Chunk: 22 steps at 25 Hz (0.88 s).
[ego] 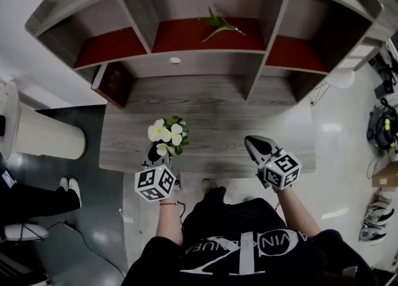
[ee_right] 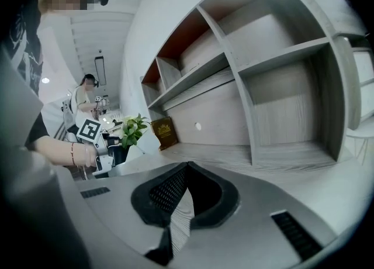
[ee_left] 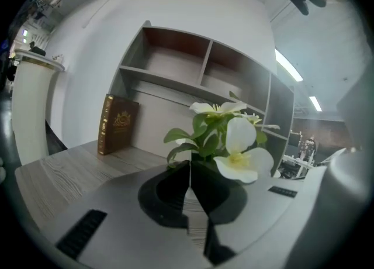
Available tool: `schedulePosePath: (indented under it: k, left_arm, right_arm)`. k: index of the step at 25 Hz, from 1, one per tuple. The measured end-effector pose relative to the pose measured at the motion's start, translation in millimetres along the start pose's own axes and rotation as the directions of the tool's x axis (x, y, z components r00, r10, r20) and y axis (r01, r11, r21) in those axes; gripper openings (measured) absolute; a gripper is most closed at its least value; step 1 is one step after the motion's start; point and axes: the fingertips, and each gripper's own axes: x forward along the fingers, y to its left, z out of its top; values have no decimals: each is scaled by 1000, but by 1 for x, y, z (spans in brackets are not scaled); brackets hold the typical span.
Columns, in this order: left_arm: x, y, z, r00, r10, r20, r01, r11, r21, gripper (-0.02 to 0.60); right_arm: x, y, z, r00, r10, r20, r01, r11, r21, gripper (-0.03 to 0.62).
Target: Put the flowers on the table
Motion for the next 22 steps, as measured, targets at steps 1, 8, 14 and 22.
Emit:
schedulePosePath:
  k: [1,8,14,22]
  left_arm:
    - [5,-1,-1,1000,-16,-8,16,1000,2,11]
    - [36,-6,-6,991,-122,-62,124,992,19,11]
    - [52,-8,-17,973,-198,-121,202,979,17,11]
    - [71,-18,-45,946,-254,-202,261,965,11,11]
  right_arm:
    - [0,-1,-1,1000,-14,2,14,1000,5,11]
    - [1,-4,-3,993,-115,18,115,993,19,11]
    - [1,0,-9,979,-201,21,199,979,47,11]
    - [5,12,-13,972,-236,21,234,970,67,11]
